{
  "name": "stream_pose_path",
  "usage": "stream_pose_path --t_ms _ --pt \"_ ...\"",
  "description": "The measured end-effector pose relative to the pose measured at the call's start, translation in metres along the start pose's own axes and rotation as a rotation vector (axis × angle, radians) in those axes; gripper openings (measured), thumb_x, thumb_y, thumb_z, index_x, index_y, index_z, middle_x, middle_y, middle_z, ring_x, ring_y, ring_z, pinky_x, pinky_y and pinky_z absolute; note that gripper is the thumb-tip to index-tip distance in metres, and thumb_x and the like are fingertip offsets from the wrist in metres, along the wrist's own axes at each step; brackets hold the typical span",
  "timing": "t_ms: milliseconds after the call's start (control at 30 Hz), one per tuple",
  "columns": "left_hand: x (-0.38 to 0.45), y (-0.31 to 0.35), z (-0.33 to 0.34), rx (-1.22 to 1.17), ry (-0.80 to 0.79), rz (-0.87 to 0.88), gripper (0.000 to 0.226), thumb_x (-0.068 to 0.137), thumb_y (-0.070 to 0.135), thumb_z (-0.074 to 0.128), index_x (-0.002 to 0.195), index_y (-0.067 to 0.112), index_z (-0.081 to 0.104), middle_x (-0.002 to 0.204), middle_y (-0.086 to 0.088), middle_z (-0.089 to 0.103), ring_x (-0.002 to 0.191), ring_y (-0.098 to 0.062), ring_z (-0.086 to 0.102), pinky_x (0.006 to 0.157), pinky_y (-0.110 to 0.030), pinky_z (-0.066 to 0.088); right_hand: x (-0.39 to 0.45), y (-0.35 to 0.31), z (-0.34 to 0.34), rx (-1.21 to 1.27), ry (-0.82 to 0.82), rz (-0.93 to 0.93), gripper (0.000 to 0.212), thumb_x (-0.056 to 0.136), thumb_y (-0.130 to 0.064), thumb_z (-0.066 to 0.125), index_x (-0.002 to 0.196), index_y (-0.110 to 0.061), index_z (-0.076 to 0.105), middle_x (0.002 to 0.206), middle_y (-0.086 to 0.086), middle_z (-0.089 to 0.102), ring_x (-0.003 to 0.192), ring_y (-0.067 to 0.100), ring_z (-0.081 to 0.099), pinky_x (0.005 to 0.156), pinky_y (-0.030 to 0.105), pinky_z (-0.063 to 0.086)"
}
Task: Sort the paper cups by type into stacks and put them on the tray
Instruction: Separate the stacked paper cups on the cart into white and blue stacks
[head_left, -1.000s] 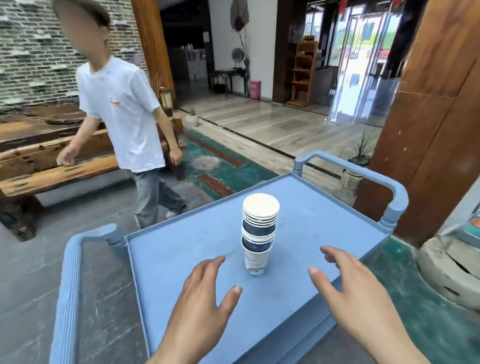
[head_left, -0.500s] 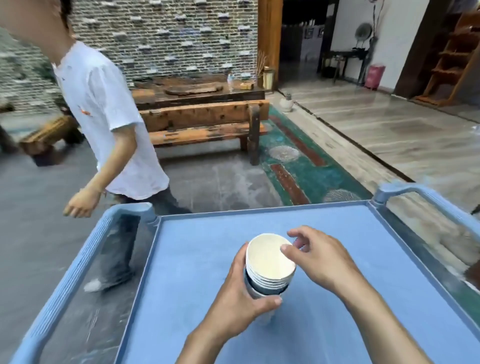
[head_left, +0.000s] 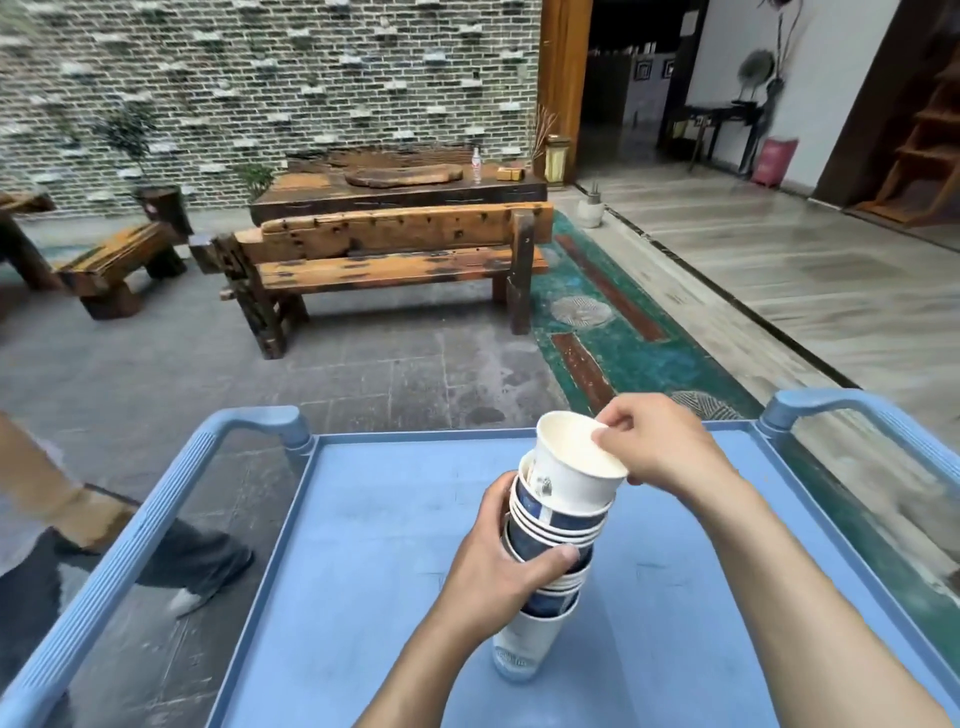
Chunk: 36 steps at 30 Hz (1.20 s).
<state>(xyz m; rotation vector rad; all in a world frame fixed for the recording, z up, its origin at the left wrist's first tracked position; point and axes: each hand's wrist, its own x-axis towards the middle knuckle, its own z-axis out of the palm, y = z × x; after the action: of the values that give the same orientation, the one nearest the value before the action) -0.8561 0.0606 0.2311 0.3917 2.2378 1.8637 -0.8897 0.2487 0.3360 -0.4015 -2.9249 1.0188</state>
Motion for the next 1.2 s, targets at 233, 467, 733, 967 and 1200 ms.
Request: stream_pose_path --t_ms 233,467,733,967,1200 --pt "0.005 -0.008 -0.012 -0.058 -0.001 -0.016 0.073 0.068 0.041 0.081 0.123 0.059 0.038 0.121 0.038 0.058 0.116 0.010 0.054 0.087 -0.012 0.045 0.022 0.022 -0.042 0.588 0.243 0.021 0.009 0.078 -0.011 0.063 0.074 -0.016 0.069 0.066 0.003 0.063 0.047 0.009 0.057 0.040 0.021 0.041" --pt "0.003 -0.018 -0.028 -0.121 -0.004 -0.033 0.078 0.065 0.044 0.082 0.129 0.050 0.037 0.127 0.034 0.056 0.123 0.010 0.049 0.089 -0.007 0.043 0.037 0.073 0.024 0.313 0.323 0.314 0.010 0.075 -0.019 0.063 0.080 -0.017 0.071 0.062 0.004 0.070 0.063 0.030 0.068 0.066 0.039 0.055" --pt "-0.007 -0.024 -0.029 -0.104 -0.061 0.007 0.075 0.070 0.032 0.083 0.125 0.058 0.040 0.131 0.034 0.053 0.127 0.009 0.046 0.093 -0.010 0.042 0.025 0.081 0.096 -0.025 0.091 0.351 0.029 0.082 -0.037 0.057 0.103 -0.022 0.068 0.102 0.006 0.073 0.098 0.029 0.065 0.083 0.033 0.049" --pt "-0.004 -0.029 -0.022 -0.105 -0.070 0.019 0.081 0.072 0.035 0.083 0.136 0.049 0.035 0.139 0.024 0.052 0.132 -0.001 0.045 0.101 -0.022 0.040 -0.009 0.021 0.040 0.235 -0.013 0.006 0.051 0.069 -0.079 0.046 0.086 -0.035 0.066 0.088 -0.017 0.066 0.084 0.006 0.061 0.071 0.034 0.048" --pt "-0.006 -0.033 -0.013 -0.054 -0.100 -0.005 0.082 0.067 0.032 0.086 0.130 0.055 0.039 0.131 0.025 0.058 0.122 0.001 0.054 0.093 -0.018 0.046 -0.020 0.009 0.043 0.034 -0.153 -0.051 0.006 0.077 -0.021 0.064 0.073 -0.022 0.068 0.068 -0.003 0.067 0.057 0.020 0.069 0.058 0.039 0.058"
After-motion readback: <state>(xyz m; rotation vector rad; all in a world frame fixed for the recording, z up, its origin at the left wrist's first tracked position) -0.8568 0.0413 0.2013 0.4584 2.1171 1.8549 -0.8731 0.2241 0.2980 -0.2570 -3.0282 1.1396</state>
